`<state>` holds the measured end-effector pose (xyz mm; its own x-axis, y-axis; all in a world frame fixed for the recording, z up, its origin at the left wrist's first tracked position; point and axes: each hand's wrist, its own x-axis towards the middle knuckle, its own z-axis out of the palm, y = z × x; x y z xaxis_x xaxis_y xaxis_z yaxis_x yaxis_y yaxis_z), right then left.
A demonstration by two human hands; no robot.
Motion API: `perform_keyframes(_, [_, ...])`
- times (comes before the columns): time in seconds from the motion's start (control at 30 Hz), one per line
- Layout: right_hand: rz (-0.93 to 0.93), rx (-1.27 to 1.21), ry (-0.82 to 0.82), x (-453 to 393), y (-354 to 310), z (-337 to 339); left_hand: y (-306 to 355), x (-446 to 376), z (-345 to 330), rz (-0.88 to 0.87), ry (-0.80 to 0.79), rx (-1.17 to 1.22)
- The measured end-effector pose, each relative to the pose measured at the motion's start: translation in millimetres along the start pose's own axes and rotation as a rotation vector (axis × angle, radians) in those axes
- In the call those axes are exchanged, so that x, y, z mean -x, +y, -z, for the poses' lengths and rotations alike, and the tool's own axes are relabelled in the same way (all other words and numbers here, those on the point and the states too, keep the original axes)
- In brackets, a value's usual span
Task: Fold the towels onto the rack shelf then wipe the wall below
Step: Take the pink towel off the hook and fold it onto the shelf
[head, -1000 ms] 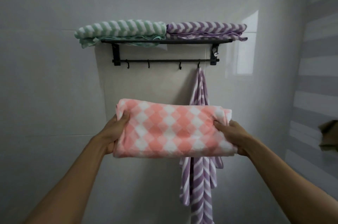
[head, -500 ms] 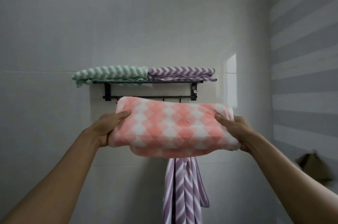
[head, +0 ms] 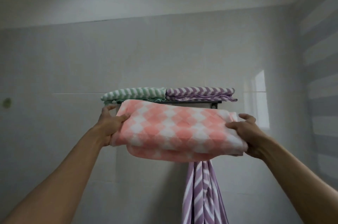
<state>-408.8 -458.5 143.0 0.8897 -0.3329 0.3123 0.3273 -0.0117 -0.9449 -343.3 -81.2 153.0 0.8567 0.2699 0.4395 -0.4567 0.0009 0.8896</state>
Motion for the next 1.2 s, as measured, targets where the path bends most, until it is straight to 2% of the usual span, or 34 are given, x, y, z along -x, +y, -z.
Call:
perform_keyframes(0.27, [0.161,-0.049,-0.214,-54,-21,-89,14,-73,57,-0.157,0.045,0.0])
perform_keyframes(0.4, [0.194,-0.065,-0.291,-72,-45,-140,29,-132,87,-0.219,0.069,-0.031])
perform_keyframes(0.43, [0.218,-0.073,-0.274,-97,-50,-186,37,-173,112,-0.233,0.045,-0.014])
perform_keyframes(0.5, [0.229,-0.054,-0.265,-103,-66,-194,46,-194,116,-0.245,0.03,-0.051])
perform_keyframes(0.63, [0.223,-0.063,-0.383,-134,-77,-242,52,-259,139,-0.267,0.004,-0.038])
perform_keyframes(0.87, [0.271,-0.039,-0.357,-173,-99,-299,46,-351,155,-0.285,-0.048,0.022])
perform_keyframes(1.2, [0.314,0.051,-0.281,-253,-111,-339,34,-469,156,-0.289,-0.176,-0.025])
